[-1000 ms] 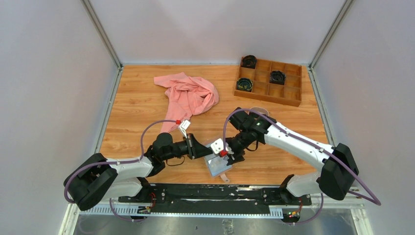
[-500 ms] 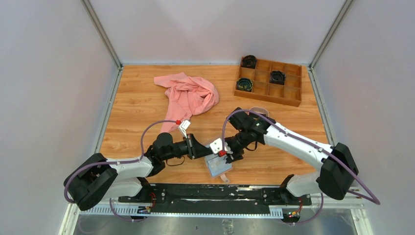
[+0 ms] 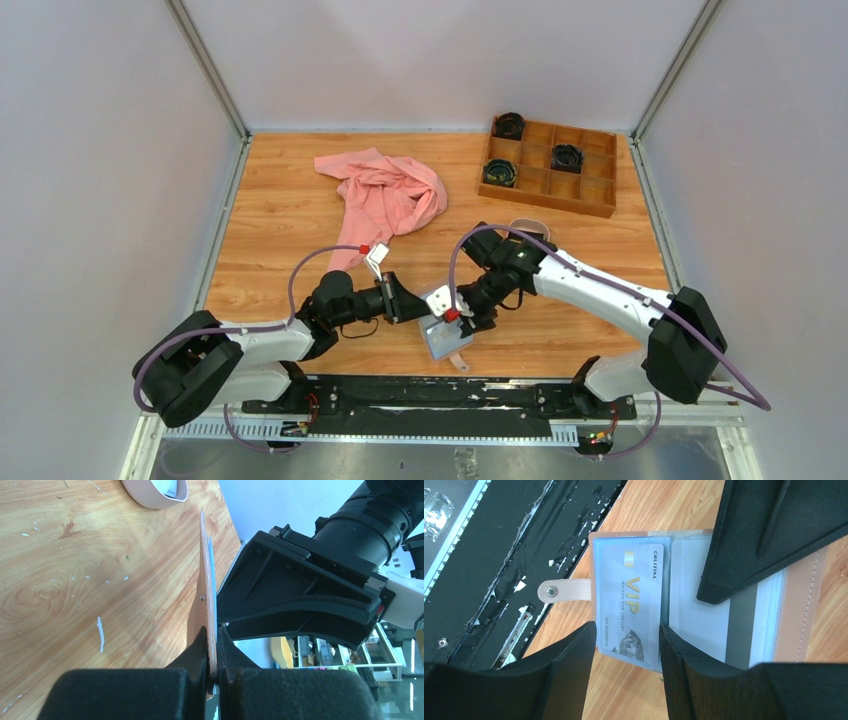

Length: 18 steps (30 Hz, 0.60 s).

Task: Put the credit cards into the card holder
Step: Insert the credit card into the card holder.

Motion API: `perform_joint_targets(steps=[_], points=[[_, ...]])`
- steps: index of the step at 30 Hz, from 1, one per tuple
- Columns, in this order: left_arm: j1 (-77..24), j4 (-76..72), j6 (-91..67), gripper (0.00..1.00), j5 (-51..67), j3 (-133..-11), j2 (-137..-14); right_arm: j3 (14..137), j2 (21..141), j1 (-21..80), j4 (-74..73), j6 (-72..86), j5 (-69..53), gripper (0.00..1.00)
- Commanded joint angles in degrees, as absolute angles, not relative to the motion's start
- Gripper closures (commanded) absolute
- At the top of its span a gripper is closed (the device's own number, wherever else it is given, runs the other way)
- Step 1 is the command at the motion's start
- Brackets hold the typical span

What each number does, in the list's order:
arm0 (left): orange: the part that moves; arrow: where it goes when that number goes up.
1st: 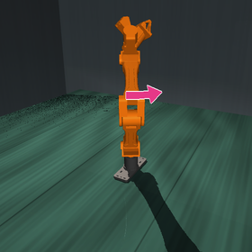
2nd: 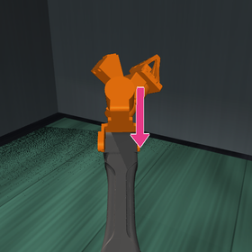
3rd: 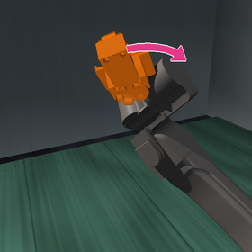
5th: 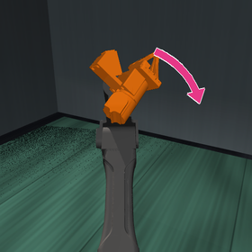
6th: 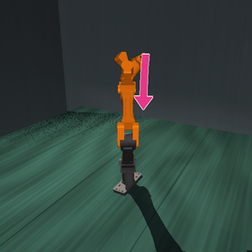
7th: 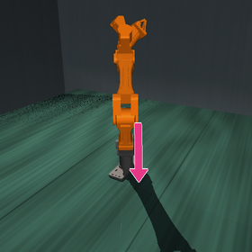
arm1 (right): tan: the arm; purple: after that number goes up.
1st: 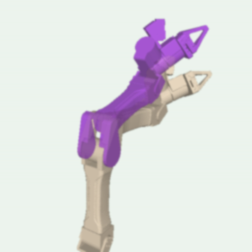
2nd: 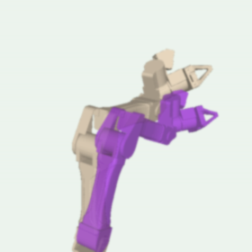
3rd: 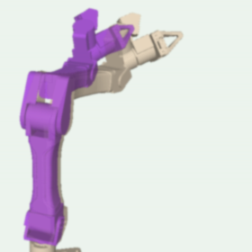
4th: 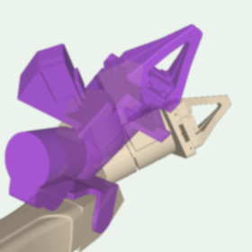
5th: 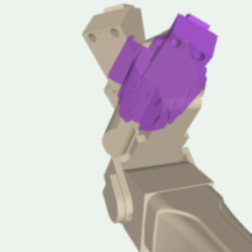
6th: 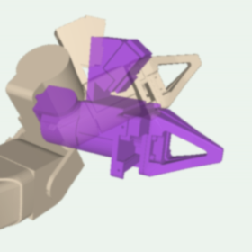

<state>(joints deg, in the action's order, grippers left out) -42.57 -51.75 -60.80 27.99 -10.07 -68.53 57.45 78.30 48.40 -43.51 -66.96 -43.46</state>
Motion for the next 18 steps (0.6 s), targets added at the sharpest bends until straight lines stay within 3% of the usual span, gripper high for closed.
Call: perform_joint_targets(steps=[1, 18], points=[[-42.8, -56.01, -61.92, 1.0, 29.06, -11.1, -68.64, 56.6, 79.36, 49.63, -44.86, -67.4, -44.31, 0.47], [-42.8, -50.54, -57.08, 1.0, 27.41, -10.5, -69.16, 61.72, 74.25, 46.96, -49.44, -63.75, -48.43, 0.43]])
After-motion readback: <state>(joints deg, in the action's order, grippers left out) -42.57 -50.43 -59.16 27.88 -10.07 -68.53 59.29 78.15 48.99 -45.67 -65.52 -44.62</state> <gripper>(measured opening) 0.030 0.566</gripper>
